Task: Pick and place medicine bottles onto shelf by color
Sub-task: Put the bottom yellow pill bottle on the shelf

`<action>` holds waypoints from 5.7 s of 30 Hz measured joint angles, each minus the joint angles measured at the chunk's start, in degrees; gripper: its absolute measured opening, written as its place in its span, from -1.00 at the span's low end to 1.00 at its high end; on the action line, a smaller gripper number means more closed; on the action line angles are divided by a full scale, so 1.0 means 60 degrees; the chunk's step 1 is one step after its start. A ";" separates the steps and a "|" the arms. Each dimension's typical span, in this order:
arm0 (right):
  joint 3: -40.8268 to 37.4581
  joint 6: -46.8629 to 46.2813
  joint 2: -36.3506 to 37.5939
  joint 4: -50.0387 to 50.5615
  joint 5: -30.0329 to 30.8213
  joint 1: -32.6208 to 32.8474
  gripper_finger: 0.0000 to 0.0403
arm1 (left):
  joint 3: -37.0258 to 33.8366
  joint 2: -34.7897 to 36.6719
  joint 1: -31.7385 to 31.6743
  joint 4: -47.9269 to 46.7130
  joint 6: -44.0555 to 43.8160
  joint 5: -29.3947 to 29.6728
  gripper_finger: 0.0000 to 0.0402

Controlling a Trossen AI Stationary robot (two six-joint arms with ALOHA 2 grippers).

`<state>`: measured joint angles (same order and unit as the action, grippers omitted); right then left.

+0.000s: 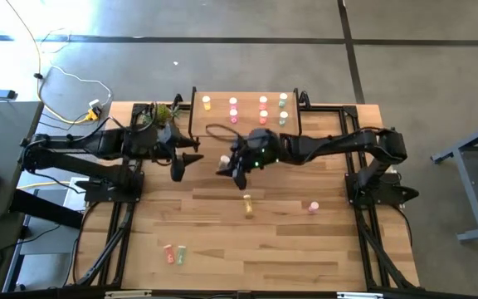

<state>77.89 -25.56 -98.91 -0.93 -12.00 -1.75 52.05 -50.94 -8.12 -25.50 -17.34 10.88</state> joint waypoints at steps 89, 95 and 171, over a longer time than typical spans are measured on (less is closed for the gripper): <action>0.0004 -0.0193 -0.0011 -0.0589 -0.0302 0.0367 -0.53 | 0.0004 -0.2153 -0.0645 0.2746 -0.1339 -0.4298 0.10; 0.0000 -0.0191 -0.0011 -0.0733 -0.0304 0.0367 -0.53 | 0.0007 -0.2138 -0.0638 0.2780 -0.1337 -0.4345 -0.06; 0.0022 -0.0996 0.0000 -0.0236 -0.0074 0.0291 -0.53 | 0.0004 -0.2113 -0.0645 0.2530 -0.1002 -0.4516 -0.60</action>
<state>78.02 -31.54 -98.91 -2.35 -12.45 -0.01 52.07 -63.61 -11.99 -10.32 -23.35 -16.22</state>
